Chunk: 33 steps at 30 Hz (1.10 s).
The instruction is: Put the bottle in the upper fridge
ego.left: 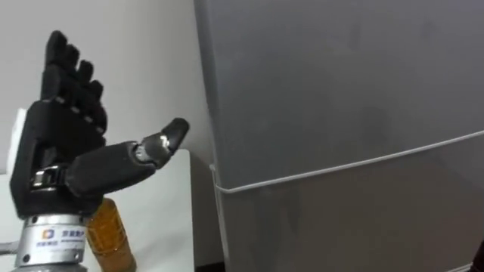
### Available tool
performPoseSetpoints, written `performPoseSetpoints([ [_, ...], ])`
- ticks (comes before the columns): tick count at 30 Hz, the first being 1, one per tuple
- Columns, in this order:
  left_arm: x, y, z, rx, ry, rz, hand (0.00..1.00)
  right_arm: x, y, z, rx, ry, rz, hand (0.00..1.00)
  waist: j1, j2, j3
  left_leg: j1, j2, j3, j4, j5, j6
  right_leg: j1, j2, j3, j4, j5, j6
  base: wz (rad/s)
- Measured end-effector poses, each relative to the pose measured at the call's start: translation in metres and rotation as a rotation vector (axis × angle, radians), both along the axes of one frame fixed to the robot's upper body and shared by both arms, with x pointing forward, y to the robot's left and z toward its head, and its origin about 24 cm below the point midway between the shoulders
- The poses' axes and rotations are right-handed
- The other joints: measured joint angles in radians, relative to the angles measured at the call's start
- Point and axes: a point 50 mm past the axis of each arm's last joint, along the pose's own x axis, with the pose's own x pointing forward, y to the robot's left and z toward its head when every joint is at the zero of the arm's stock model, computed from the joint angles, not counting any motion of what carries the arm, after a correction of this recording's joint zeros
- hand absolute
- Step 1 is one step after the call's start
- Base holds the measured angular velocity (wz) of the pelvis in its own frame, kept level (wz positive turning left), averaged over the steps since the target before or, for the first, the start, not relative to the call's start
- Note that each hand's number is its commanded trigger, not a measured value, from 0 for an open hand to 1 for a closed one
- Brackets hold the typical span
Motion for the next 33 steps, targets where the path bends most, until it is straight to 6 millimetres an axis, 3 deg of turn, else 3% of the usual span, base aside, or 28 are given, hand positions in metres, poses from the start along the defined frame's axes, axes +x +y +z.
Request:
performPoseSetpoints([
  [4, -0.001, -0.014, 0.003, 0.03, -0.026, -0.126, 0.0, 0.002, 0.0, 0.0, -0.005, 0.003, 0.029, 0.0, -0.007, 0.0, -0.0049, 0.002, 0.0, -0.007, -0.002, 0.0, 0.0, 0.0, 0.001, 0.003, -0.001, 0.002, 0.0, 0.0],
  [13, 0.002, -0.037, 0.01, 0.074, -0.045, -0.346, 0.0, 0.007, 0.0, 0.0, -0.002, 0.005, 0.039, 0.0, -0.027, -0.001, -0.0042, 0.015, -0.002, -0.006, -0.019, 0.0, 0.0, 0.017, 0.005, 0.01, -0.022, 0.007, 0.003, -0.04],
  [27, 0.003, -0.045, 0.008, 0.097, -0.02, -0.389, 0.0, 0.013, -0.003, 0.0, -0.009, 0.04, 0.078, 0.0, -0.04, 0.014, 0.0009, 0.016, -0.002, -0.009, -0.024, 0.0, 0.0, 0.019, 0.005, 0.001, -0.031, 0.008, 0.004, 0.03],
  [28, 0.002, -0.045, 0.007, 0.097, -0.02, -0.39, 0.05, 0.013, -0.003, 0.0, -0.009, 0.042, 0.084, 0.0, -0.04, 0.015, 0.0009, 0.016, -0.003, -0.01, -0.024, 0.0, 0.0, 0.022, 0.005, 0.0, -0.035, 0.009, 0.005, 0.08],
  [29, 0.002, -0.046, 0.007, 0.098, -0.019, -0.393, 0.55, 0.014, -0.002, 0.0, -0.008, 0.044, 0.101, 0.0, -0.039, 0.018, 0.0011, 0.016, -0.003, -0.01, -0.024, 0.0, 0.0, 0.025, 0.006, -0.002, -0.039, 0.01, 0.005, 0.06],
  [30, 0.002, -0.046, 0.007, 0.099, -0.016, -0.396, 0.67, 0.015, -0.002, 0.0, -0.008, 0.046, 0.117, 0.0, -0.039, 0.021, 0.0002, 0.016, -0.003, -0.012, -0.024, 0.0, 0.0, 0.026, 0.006, -0.003, -0.038, 0.01, 0.006, 0.06],
  [31, 0.002, -0.047, 0.007, 0.101, -0.015, -0.397, 0.91, 0.015, -0.003, 0.0, -0.009, 0.047, 0.122, 0.0, -0.039, 0.022, 0.0001, 0.016, -0.003, -0.015, -0.024, 0.0, 0.0, 0.027, 0.006, -0.004, -0.038, 0.01, 0.006, 0.07],
  [32, 0.002, -0.048, 0.006, 0.103, -0.013, -0.402, 1.0, 0.015, -0.003, 0.0, -0.011, 0.049, 0.131, 0.0, -0.039, 0.024, 0.0004, 0.016, -0.004, -0.019, -0.025, 0.0, 0.0, 0.029, 0.006, -0.004, -0.038, 0.011, 0.006, 0.08],
  [33, 0.002, -0.048, 0.006, 0.103, -0.013, -0.404, 1.0, 0.016, -0.004, 0.0, -0.012, 0.049, 0.137, 0.0, -0.039, 0.025, 0.0009, 0.017, -0.004, -0.019, -0.025, 0.0, 0.0, 0.03, 0.006, -0.004, -0.038, 0.011, 0.006, 0.06],
])
